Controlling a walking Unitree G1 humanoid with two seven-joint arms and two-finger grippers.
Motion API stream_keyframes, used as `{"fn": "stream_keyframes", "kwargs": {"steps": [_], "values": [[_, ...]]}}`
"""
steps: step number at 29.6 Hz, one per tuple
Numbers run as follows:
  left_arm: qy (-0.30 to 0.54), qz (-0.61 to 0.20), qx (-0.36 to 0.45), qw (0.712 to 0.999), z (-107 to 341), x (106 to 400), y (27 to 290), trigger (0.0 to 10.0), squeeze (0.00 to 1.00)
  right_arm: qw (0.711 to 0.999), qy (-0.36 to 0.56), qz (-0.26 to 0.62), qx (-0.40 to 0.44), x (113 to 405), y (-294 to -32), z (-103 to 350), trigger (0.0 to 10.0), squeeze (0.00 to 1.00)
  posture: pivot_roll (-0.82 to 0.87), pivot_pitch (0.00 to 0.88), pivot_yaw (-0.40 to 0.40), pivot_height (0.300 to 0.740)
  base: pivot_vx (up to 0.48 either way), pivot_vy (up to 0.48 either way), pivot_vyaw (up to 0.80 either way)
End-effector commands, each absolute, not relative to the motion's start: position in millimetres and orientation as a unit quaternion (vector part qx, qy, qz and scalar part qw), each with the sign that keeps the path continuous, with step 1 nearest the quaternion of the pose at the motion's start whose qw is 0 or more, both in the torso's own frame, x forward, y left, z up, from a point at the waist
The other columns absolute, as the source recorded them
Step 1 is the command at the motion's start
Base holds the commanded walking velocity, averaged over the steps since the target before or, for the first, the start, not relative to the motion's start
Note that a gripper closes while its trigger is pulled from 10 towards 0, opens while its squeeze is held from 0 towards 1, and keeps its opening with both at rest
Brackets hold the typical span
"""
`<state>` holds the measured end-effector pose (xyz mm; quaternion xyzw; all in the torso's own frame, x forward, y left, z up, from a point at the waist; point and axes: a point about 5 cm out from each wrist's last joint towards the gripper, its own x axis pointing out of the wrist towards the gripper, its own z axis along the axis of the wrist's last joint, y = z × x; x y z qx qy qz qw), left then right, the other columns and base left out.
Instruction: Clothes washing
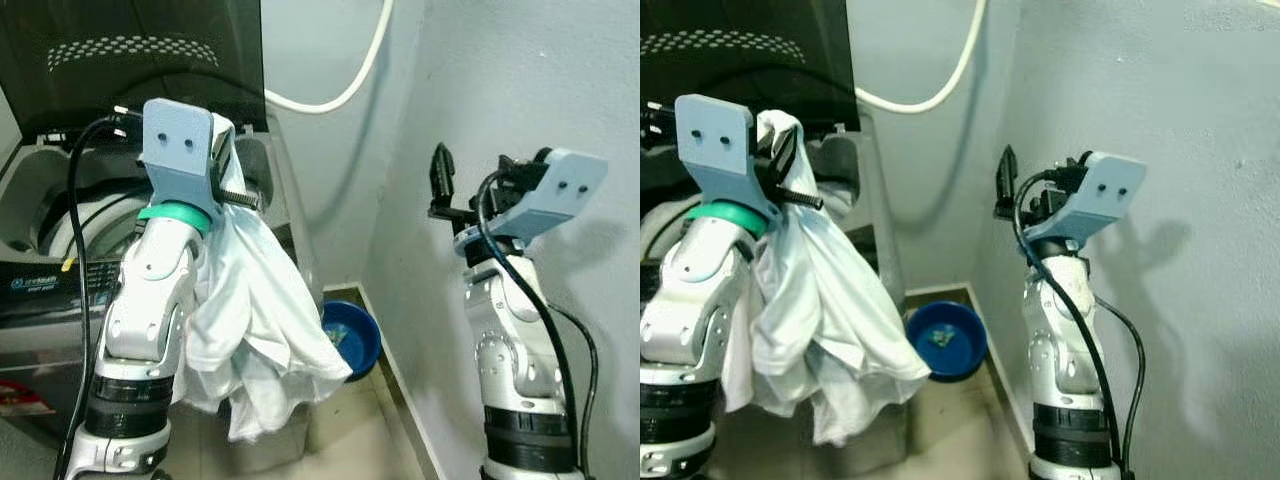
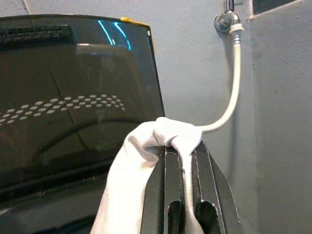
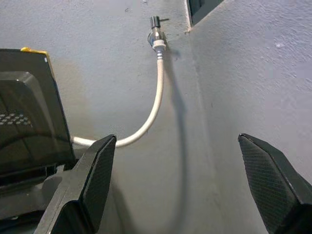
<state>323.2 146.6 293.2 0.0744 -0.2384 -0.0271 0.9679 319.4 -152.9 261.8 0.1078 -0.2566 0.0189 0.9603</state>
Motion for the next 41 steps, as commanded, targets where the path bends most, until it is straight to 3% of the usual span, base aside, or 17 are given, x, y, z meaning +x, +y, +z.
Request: {"fn": "stream_keyframes", "kwargs": {"steps": [1, 8, 25, 30, 39, 41], "values": [[-0.244, -0.018, 0.083, 0.966, 294, 324, 148, 10.0, 0.0, 0.96, -0.259, 0.026, 0.102, 319, -150, 261, 10.0, 0.0, 0.09, 0.0, 0.035, 0.74, 0.461, 0.0, 0.0], [-0.245, -0.017, 0.088, 0.965, 293, 324, 146, 10.0, 0.0, 0.962, -0.261, 0.032, 0.078, 319, -148, 260, 10.0, 0.0, 0.09, 0.0, 0.035, 0.74, 0.439, 0.0, 0.57], [-0.26, -0.046, 0.076, 0.961, 297, 322, 137, 10.0, 0.0, 0.959, -0.264, 0.03, 0.093, 318, -149, 260, 10.0, 0.0, 0.09, 0.0, 0.04, 0.74, 0.0, 0.0, 0.0], [-0.324, -0.028, 0.12, 0.938, 318, 317, 142, 10.0, 0.0, 0.955, -0.273, 0.068, 0.093, 315, -142, 262, 10.0, 0.0, 0.09, 0.0, 0.04, 0.74, 0.0, 0.0, 0.0], [-0.386, 0.056, 0.169, 0.905, 358, 325, 177, 10.0, 0.0, 0.939, -0.294, 0.165, 0.073, 305, -121, 273, 10.0, 0.0, 0.09, 0.0, 0.035, 0.74, 0.0, 0.0, 0.0], [-0.422, 0.082, 0.213, 0.877, 374, 324, 185, 10.0, 0.0, 0.935, -0.297, 0.179, 0.07, 304, -118, 275, 10.0, 0.0, 0.09, 0.0, 0.035, 0.74, 0.0, 0.0, 0.0]]}}
